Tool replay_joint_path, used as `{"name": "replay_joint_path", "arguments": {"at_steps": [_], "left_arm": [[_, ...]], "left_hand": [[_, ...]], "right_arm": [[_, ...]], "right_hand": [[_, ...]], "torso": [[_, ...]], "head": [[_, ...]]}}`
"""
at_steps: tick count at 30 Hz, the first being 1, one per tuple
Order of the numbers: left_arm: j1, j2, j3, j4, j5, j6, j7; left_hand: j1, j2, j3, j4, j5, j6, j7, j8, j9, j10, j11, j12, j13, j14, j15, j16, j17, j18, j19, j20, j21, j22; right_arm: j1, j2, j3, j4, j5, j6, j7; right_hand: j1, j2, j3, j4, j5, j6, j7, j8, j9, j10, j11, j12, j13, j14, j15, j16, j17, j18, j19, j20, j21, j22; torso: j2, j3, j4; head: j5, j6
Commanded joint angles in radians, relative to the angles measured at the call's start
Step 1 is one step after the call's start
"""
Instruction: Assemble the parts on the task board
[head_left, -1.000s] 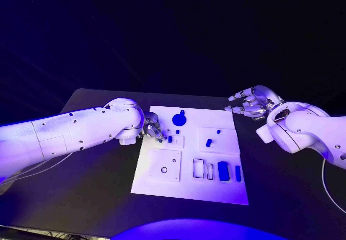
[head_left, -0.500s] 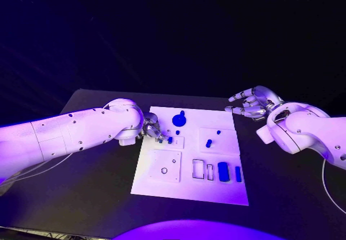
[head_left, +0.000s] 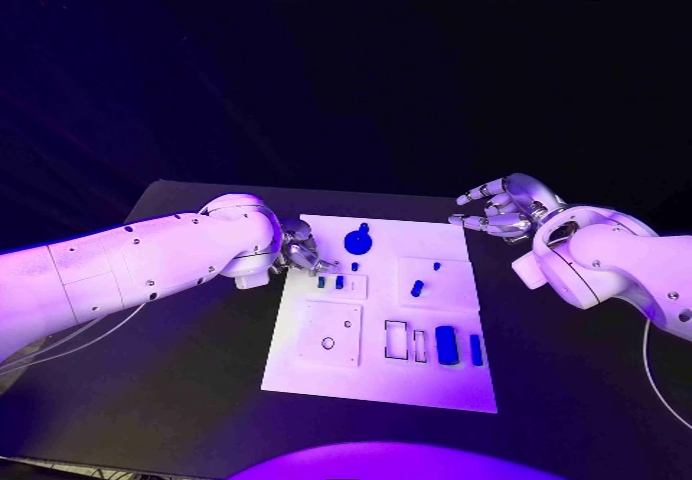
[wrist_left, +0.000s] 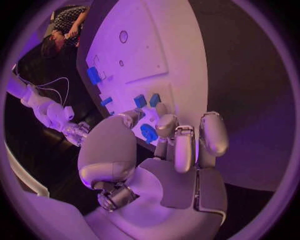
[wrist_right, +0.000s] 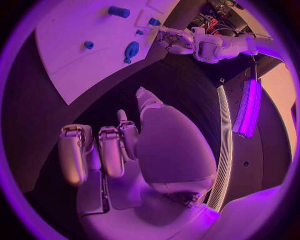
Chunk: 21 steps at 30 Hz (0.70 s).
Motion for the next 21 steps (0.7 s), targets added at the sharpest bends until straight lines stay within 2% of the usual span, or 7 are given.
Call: {"name": "replay_joint_path", "arguments": {"at_steps": [1,9,11,13,16,17,21], "left_arm": [[0.002,-0.007,0.01,0.014,0.113,-0.099,0.022],[0.008,-0.018,0.022,0.028,0.22,-0.2,0.143],[0.008,-0.017,0.022,0.029,0.223,-0.23,0.206],[0.008,-0.014,0.022,0.029,0.21,-0.255,0.26],[0.008,-0.004,0.013,0.028,0.137,-0.305,0.375],[0.008,0.0,0.008,0.027,0.097,-0.324,0.415],[0.005,0.023,-0.018,0.015,-0.047,-0.387,0.534]], "left_hand": [[0.042,0.02,-0.011,-0.002,0.009,-0.041,0.018,-0.02,-0.009,-0.06,0.017,-0.047,-0.071,0.063,0.011,-0.035,0.141,0.011,-0.052,0.012,-0.043,-0.075],[0.122,0.017,-0.038,-0.001,0.013,-0.144,0.075,-0.072,-0.058,-0.271,0.07,-0.203,-0.291,-0.027,0.057,-0.148,-0.05,0.054,-0.205,0.05,-0.195,-0.305],[0.174,0.011,-0.039,-0.003,0.013,-0.198,0.104,-0.095,-0.084,-0.339,0.097,-0.245,-0.323,-0.118,0.082,-0.249,-0.2,0.081,-0.318,0.07,-0.314,-0.469],[0.231,0.002,-0.032,-0.008,0.013,-0.225,0.119,-0.106,-0.104,-0.385,0.112,-0.279,-0.353,-0.163,0.095,-0.301,-0.271,0.083,-0.326,0.084,-0.348,-0.489],[0.348,-0.025,-0.004,-0.022,0.013,-0.263,0.139,-0.134,-0.156,-0.459,0.135,-0.344,-0.416,-0.253,0.116,-0.389,-0.405,0.083,-0.339,0.105,-0.404,-0.524],[0.391,-0.034,0.011,-0.027,0.011,-0.269,0.15,-0.146,-0.183,-0.48,0.146,-0.377,-0.451,-0.346,0.126,-0.485,-0.528,0.083,-0.353,0.113,-0.439,-0.544],[0.491,-0.064,0.069,-0.062,0.008,-0.274,0.149,-0.187,-0.263,-0.504,0.149,-0.461,-0.542,-0.383,0.129,-0.526,-0.581,0.085,-0.354,0.119,-0.486,-0.575]], "right_arm": [[-0.001,0.001,0.0,-0.002,-0.01,0.006,0.013],[-0.001,0.001,0.0,-0.004,-0.01,0.004,0.015],[-0.001,0.001,0.0,-0.005,-0.01,0.004,0.015],[-0.001,0.001,0.0,-0.005,-0.009,0.003,0.016],[-0.001,0.001,0.0,-0.008,-0.011,-0.001,0.022],[-0.001,0.002,0.0,-0.01,-0.013,-0.003,0.025],[-0.003,0.003,-0.001,-0.016,-0.019,-0.008,0.038]], "right_hand": [[-0.013,0.0,0.006,0.001,0.001,0.007,0.0,0.004,-0.001,-0.007,-0.002,-0.005,0.078,0.082,-0.002,-0.002,0.172,0.019,0.052,0.0,-0.005,0.203],[-0.015,0.001,0.006,0.002,0.002,0.007,0.0,0.004,-0.002,-0.008,-0.002,-0.006,0.077,0.082,-0.002,-0.003,0.171,0.019,0.051,0.0,-0.006,0.203],[-0.015,0.001,0.006,0.002,0.002,0.007,0.0,0.004,-0.002,-0.008,-0.002,-0.006,0.077,0.082,-0.002,-0.003,0.171,0.019,0.051,0.0,-0.006,0.203],[-0.015,0.001,0.006,0.002,0.002,0.007,0.0,0.004,-0.002,-0.008,-0.002,-0.006,0.077,0.082,-0.002,-0.003,0.171,0.019,0.051,0.0,-0.006,0.203],[-0.016,0.001,0.006,0.002,0.002,0.007,0.0,0.004,-0.002,-0.008,-0.002,-0.005,0.077,0.082,-0.002,-0.003,0.171,0.019,0.051,0.0,-0.006,0.203],[-0.016,0.001,0.007,0.002,0.002,0.007,0.0,0.004,-0.002,-0.009,-0.002,-0.006,0.076,0.082,-0.002,-0.003,0.17,0.019,0.05,0.0,-0.008,0.202],[-0.014,0.003,0.009,0.0,0.004,0.012,-0.001,0.007,-0.001,-0.025,-0.002,-0.023,0.059,0.078,-0.002,-0.009,0.154,0.024,0.04,0.0,-0.028,0.191]], "torso": [[0.0,0.0006,0.0008],[0.001,-0.0001,0.0004],[0.001,0.0003,0.0006],[0.001,0.0004,0.001],[0.001,0.0004,0.0022],[0.001,0.0,0.0021],[0.002,-0.002,0.0018]], "head": [[0.001,0.004],[-0.002,0.013],[-0.003,0.016],[-0.003,0.017],[-0.006,0.019],[-0.007,0.019],[-0.008,0.023]]}}
